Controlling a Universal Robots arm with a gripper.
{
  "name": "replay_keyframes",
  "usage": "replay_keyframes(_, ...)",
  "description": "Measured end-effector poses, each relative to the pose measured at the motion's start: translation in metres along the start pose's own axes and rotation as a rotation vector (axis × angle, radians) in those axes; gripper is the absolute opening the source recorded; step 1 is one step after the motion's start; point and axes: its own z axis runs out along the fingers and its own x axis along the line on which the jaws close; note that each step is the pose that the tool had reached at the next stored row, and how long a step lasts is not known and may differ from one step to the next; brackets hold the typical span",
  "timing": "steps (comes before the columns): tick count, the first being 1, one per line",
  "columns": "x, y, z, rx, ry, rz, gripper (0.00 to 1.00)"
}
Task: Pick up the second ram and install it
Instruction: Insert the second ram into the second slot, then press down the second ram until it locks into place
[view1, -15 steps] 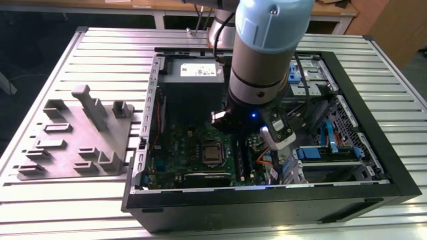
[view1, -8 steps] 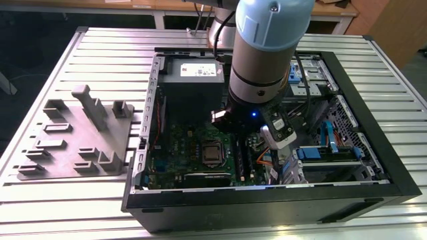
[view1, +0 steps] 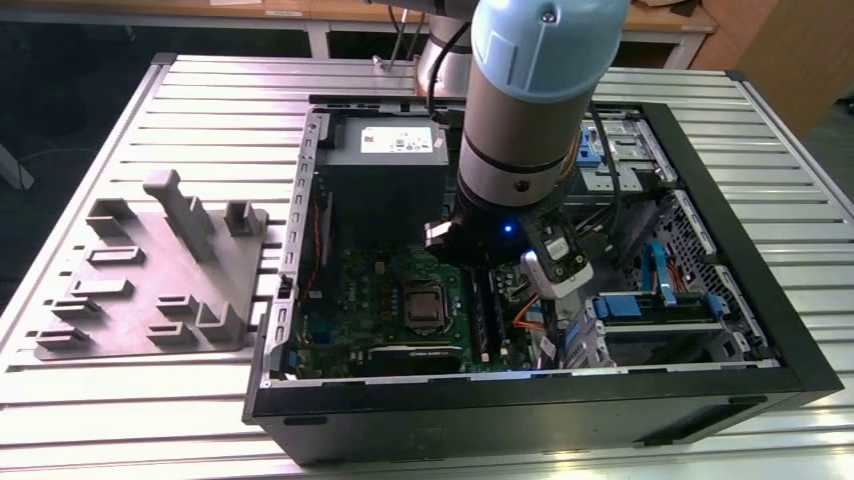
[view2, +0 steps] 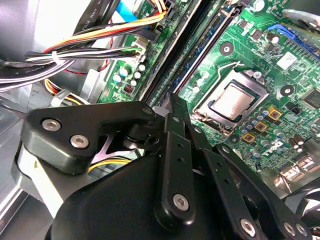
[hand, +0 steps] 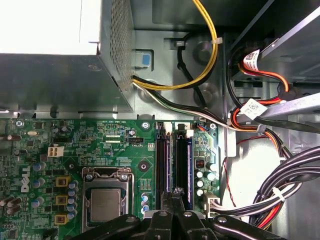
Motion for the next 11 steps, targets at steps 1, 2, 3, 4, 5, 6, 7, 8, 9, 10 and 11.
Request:
replay_keyframes(1,0.0,0.0,0.0,0.0001,0.0,0.0,0.1)
replay_keyframes(2,0.0,0.0,0.0,0.0004,0.0,0.0,0.1)
replay_keyframes(3,0.0,0.0,0.0,0.0008,0.0,0.0,0.1)
replay_keyframes(4,0.0,0.0,0.0,0.0008,0.0,0.0,0.1)
replay_keyframes(5,0.0,0.0,0.0,0.0008,0.0,0.0,0.1)
replay_keyframes(6,0.0,0.0,0.0,0.0008,0.0,0.0,0.1)
replay_keyframes(7,0.0,0.0,0.0,0.0009,0.0,0.0,0.1)
replay_keyframes(8,0.0,0.0,0.0,0.0009,0.0,0.0,0.1)
replay_keyframes(9,0.0,0.0,0.0,0.0009,0.0,0.0,0.1)
replay_keyframes(10,0.0,0.0,0.0,0.0009,0.0,0.0,0.1)
replay_keyframes(11,0.0,0.0002,0.0,0.0006,0.0,0.0,0.1)
